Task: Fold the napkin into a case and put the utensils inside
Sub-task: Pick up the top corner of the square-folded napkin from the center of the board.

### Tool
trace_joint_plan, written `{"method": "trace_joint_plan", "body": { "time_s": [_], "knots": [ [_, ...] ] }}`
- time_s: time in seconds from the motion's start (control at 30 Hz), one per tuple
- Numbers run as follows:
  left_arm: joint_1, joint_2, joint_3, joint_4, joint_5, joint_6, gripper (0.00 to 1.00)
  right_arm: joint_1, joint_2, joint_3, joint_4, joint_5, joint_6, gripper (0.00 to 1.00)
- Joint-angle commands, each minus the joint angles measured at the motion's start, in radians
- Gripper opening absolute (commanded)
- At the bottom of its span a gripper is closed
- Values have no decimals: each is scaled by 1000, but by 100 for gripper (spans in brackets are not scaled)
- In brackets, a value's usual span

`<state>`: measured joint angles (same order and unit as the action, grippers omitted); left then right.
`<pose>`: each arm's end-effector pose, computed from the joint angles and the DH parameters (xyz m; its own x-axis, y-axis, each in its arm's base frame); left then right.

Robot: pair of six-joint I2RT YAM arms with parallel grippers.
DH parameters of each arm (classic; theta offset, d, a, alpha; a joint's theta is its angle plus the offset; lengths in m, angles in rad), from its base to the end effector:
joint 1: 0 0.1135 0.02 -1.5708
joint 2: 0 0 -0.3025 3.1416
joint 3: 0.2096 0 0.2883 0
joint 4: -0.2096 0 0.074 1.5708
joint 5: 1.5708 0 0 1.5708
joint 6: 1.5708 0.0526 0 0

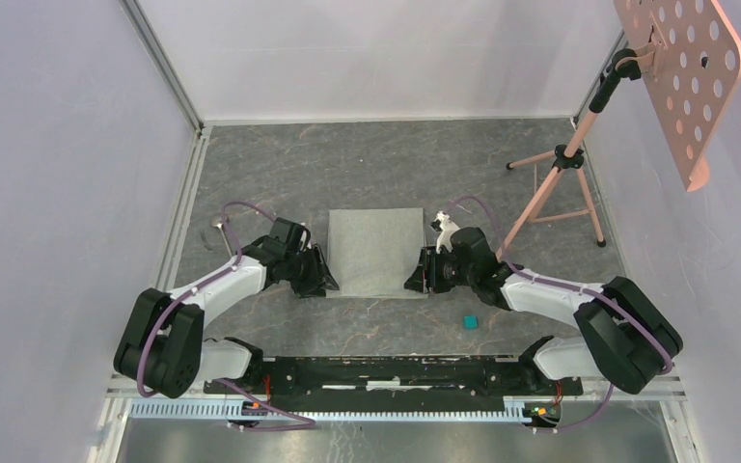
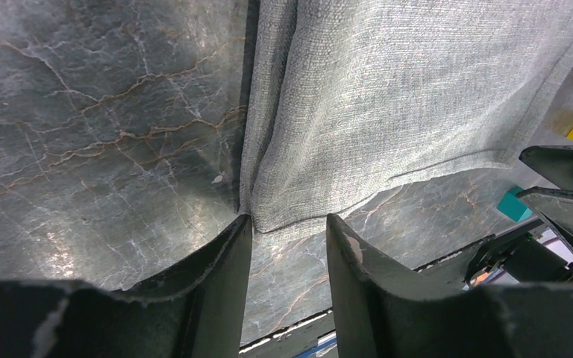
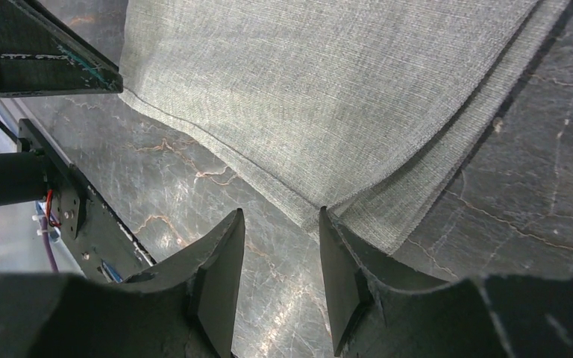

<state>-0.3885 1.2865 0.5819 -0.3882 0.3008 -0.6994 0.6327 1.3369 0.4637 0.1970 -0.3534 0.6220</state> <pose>0.2218 -0.1076 0.1566 -0.9429 -0.2784 -0.1827 -0.1556 0.8534 -0.4974 0.2096 0.1762 0.1530 -0.8603 0.0471 -0.5077 -0.3337 0.7008 0.6305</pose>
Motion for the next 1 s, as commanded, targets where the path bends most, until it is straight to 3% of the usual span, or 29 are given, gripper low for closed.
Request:
{"method": "trace_joint_plan", "body": {
  "time_s": [0.0,0.53,0.83,0.97],
  "knots": [
    [-4,-4,-6,31,43,42,47,-1,-38,-18,-19,50,-15,48],
    [-3,5,-27,66,55,36,43,-2,-31,-86,80,30,80,48],
    [-3,-12,-33,66,59,35,42,-1,12,-36,74,92,57,35],
    [-3,-16,-37,67,57,35,42,-1,18,-36,50,114,47,41]
  ]
}}
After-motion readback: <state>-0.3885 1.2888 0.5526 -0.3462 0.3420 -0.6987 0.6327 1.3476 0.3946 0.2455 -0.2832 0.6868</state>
